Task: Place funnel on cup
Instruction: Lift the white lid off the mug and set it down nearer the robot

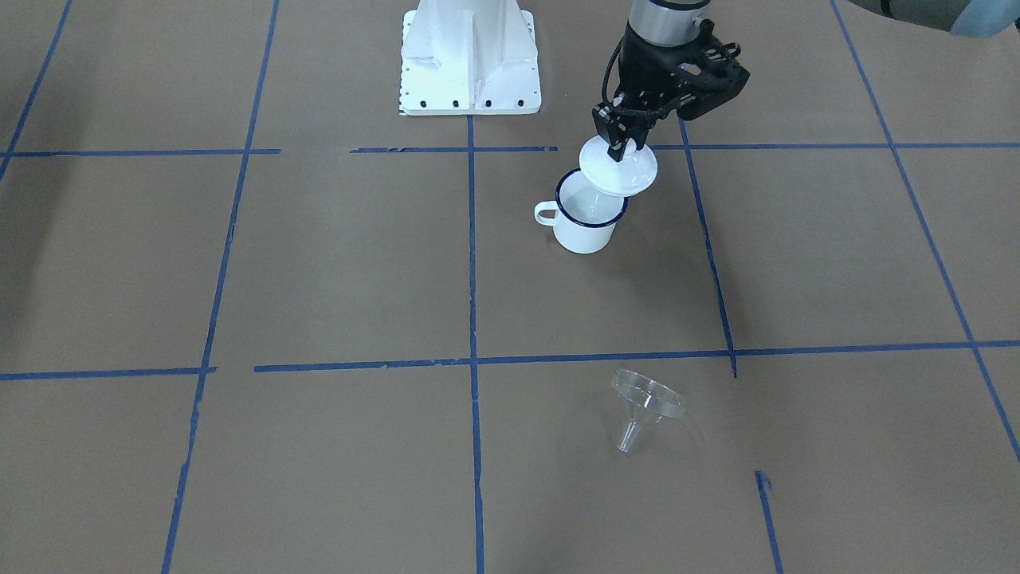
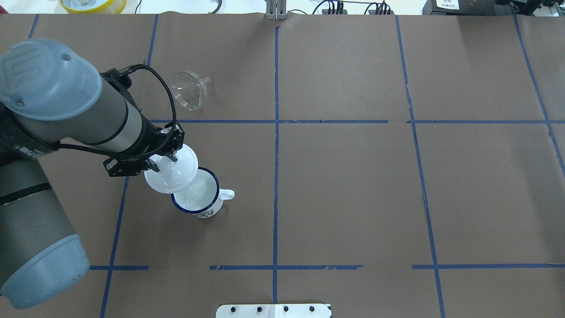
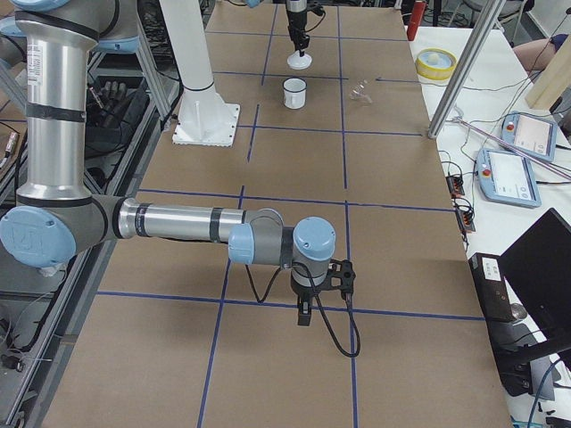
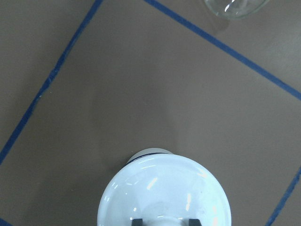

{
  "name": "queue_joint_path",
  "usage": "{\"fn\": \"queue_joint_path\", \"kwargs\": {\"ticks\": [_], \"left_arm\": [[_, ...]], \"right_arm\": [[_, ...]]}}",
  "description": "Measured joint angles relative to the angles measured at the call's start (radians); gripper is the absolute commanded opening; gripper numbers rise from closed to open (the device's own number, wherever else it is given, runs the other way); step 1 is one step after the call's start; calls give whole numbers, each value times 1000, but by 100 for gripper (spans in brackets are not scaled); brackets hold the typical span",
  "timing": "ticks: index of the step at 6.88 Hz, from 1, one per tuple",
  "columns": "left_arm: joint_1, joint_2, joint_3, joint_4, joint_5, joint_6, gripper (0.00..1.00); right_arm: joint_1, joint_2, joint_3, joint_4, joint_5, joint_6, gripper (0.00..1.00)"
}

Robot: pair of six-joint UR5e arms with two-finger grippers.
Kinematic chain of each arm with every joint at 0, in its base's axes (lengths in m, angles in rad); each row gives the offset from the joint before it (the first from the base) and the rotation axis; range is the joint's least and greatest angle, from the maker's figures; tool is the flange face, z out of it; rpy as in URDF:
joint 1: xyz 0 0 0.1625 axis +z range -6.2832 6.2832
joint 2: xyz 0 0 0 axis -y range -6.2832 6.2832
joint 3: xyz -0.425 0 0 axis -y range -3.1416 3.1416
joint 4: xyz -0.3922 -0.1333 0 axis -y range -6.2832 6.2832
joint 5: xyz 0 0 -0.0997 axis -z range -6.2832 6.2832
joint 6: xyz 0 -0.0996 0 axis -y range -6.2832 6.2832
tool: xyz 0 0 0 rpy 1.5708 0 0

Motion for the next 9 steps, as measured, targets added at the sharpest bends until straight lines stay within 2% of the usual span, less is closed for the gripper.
{"fn": "queue_joint_path", "kwargs": {"ticks": [2,4,5,7,9], "left_arm": [[35,120,-82,-35,-4,-3,0],[92,302,-99,-191,-7,-11,0],[122,396,-72,-328,-8,-42,0],[181,519,71,-645,-7,-143,0],[207,537,152,-731,-6,-172,0]], "right_arm": [[0,0,-1,0,0,0,100],[0,0,-1,0,0,0,100],[0,0,-1,0,0,0,100],[0,0,-1,0,0,0,100],[0,0,-1,0,0,0,100]]}}
